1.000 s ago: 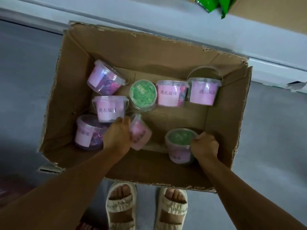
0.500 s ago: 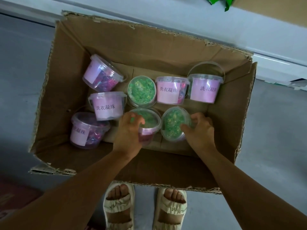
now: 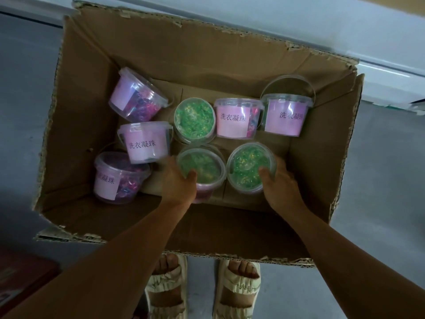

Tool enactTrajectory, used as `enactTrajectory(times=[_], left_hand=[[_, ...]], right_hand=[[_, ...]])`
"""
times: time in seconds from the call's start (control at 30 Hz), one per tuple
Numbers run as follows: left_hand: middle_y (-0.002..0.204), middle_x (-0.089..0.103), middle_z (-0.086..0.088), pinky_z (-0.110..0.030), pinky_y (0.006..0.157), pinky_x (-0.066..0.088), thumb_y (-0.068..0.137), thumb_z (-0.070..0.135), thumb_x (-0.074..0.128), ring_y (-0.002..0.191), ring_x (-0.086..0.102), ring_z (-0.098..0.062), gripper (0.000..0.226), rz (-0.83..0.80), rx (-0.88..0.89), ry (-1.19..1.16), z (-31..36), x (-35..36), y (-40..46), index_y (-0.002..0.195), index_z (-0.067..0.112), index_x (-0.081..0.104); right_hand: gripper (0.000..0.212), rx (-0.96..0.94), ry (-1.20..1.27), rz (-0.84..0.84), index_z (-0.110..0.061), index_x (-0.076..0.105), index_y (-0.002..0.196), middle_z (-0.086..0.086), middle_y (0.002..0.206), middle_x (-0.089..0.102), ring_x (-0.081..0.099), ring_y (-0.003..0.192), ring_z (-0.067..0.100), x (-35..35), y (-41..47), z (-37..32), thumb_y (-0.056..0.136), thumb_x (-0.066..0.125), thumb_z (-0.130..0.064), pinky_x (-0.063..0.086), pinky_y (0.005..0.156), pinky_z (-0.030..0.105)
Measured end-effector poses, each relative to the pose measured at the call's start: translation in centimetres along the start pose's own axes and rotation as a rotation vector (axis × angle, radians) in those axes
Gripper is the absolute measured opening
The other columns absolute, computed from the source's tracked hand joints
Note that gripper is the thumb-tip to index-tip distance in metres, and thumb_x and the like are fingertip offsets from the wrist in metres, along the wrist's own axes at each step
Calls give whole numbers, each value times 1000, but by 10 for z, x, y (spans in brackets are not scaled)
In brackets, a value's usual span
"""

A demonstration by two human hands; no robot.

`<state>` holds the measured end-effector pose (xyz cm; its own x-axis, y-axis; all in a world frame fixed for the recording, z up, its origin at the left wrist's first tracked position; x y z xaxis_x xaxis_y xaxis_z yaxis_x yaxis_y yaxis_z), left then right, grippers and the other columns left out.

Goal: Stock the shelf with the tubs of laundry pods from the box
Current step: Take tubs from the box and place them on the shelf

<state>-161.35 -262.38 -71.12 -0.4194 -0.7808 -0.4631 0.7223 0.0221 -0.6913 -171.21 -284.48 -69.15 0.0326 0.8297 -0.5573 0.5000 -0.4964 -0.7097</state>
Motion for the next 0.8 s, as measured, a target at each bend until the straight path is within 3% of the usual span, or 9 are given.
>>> enactTrajectory(times=[0.1,0.2,0.3,0.37,0.5,0.6,0.7,0.8], left_hand=[[127,56,-10,-30,81,49,91,18,57,105,57,-20,48,-57,-176,-115,-18,5,-3,136,14,39],[118,53,-2,-26,63,48,93,18,56,88,55,-12,47,-142,-245,-189,-24,9,-6,135,24,39],[115,53,-2,-41,80,54,93,22,57,95,57,-20,43,-190,-343,-191,-29,9,-9,130,33,40],[115,56,-3,-41,86,52,91,21,59,98,58,-21,46,-200,-372,-204,-31,8,-8,131,32,41],[95,58,3,-25,64,45,86,24,66,78,54,-10,48,-189,-430,-291,-35,8,-9,130,19,46],[96,60,0,-29,76,46,86,32,64,80,54,-14,42,-196,-419,-254,-33,3,-13,123,17,49],[95,54,3,-20,60,39,90,26,60,72,48,-5,30,-185,-299,-245,-11,-12,-26,116,19,46],[101,51,1,-14,56,36,90,20,60,73,49,-2,32,-149,-175,-178,14,-36,-43,117,13,47]], right_hand=[[51,16,26,1,-22,25,144,17,132,48,52,111,31,2,-2,5,97,40,-38,35,75,27],[54,30,43,-5,-21,22,145,16,133,47,52,113,31,4,-3,9,97,40,-38,36,80,28],[55,65,51,-2,-21,21,144,17,134,46,50,116,33,4,0,12,96,41,-40,38,83,31],[53,101,62,-7,-22,22,143,17,133,46,50,115,34,3,1,12,96,40,-41,37,84,32],[52,136,104,-13,-21,25,141,14,130,50,51,113,31,0,2,12,96,40,-42,37,80,29],[52,176,185,3,-21,31,139,9,127,53,53,102,24,-2,-1,11,94,47,-41,39,74,26],[51,191,229,21,-20,33,138,9,124,53,49,89,17,-9,-16,5,93,49,-38,36,54,20],[51,173,244,41,-17,32,139,10,125,52,49,92,18,-24,-39,-8,94,48,-36,36,55,21]])
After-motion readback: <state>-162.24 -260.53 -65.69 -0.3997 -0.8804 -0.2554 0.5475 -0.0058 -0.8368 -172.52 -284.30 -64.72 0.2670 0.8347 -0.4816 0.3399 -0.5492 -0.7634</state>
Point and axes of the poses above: each hand's wrist, its own y-axis towards the middle knuckle, its own x-axis out of the palm, z = x × y, the point moved 7 cm from there along y, towards the middle knuckle
